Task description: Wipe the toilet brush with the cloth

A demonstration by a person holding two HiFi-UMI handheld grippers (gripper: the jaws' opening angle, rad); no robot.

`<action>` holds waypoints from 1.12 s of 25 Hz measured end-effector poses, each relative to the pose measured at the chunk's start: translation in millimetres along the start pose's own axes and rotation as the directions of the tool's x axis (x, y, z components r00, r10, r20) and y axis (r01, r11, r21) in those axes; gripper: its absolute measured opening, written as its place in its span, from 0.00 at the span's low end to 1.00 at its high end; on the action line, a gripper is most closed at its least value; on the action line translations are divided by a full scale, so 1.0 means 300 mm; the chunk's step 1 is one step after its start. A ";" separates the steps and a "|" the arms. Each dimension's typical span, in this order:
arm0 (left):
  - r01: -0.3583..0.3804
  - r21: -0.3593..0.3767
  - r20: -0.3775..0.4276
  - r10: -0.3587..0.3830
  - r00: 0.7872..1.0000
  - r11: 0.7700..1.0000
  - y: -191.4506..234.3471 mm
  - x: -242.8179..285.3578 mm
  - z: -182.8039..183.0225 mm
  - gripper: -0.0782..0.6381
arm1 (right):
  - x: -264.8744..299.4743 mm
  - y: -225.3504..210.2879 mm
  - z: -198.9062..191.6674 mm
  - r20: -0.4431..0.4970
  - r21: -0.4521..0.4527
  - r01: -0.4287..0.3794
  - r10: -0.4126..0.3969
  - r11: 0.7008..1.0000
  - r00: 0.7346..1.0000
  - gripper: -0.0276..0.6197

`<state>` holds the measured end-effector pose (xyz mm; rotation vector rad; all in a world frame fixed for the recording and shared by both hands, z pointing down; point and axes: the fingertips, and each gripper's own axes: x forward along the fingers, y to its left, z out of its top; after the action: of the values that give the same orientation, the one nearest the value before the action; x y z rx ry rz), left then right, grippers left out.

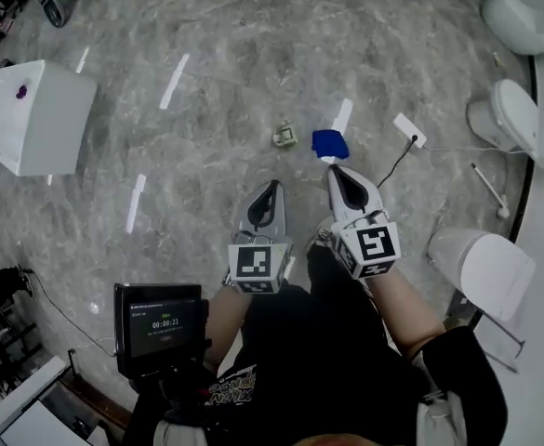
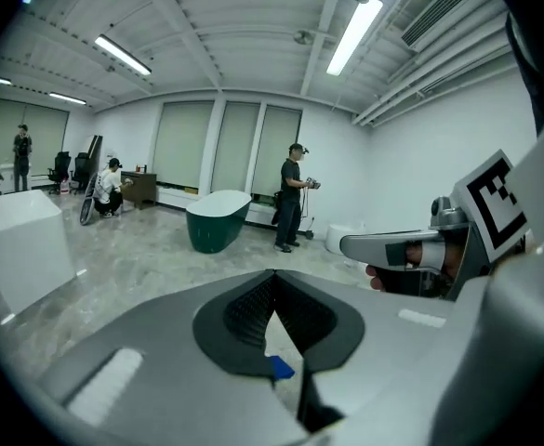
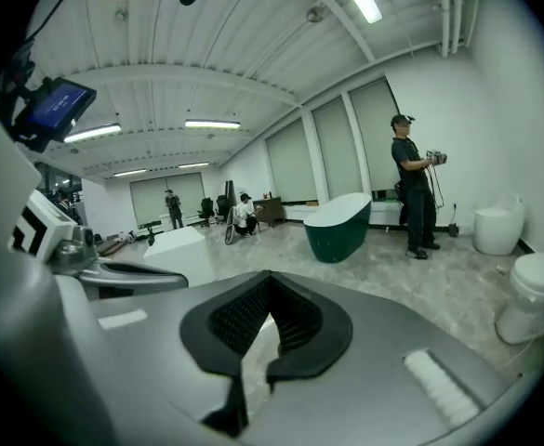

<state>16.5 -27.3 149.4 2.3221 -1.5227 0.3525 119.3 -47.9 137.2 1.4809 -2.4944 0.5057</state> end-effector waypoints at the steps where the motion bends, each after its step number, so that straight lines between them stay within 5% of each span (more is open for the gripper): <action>1: 0.007 0.010 0.004 -0.007 1.000 1.000 -0.022 0.014 0.038 0.12 | -0.008 -0.013 0.032 0.007 -0.018 -0.018 0.019 1.000 1.000 0.05; 5: -0.014 0.040 0.051 0.012 0.999 0.999 -0.076 -0.029 0.168 0.12 | -0.078 -0.027 0.119 0.026 -0.058 -0.064 0.066 0.996 0.997 0.05; 9: -0.039 -0.027 0.095 0.041 0.995 0.999 -0.126 -0.272 0.266 0.12 | -0.255 0.074 0.207 0.059 -0.075 -0.073 0.078 0.995 0.995 0.05; 17: -0.030 -0.010 0.101 0.031 0.994 0.999 -0.084 -0.290 0.248 0.12 | -0.281 0.094 0.234 0.097 -0.028 -0.041 0.043 0.999 0.994 0.05; 23: 0.047 0.008 0.137 -0.048 0.989 0.999 -0.104 -0.564 0.223 0.12 | -0.484 0.318 0.185 0.112 -0.003 0.012 -0.012 1.000 0.994 0.05; 28: 0.031 0.010 0.115 -0.032 0.993 0.999 -0.049 -0.586 0.167 0.12 | -0.490 0.382 0.151 0.130 0.000 0.011 -0.011 1.000 0.991 0.05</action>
<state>-38.3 104.1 33.9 2.4079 -1.5372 0.2197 89.6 104.3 24.2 1.5737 -2.5821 0.4189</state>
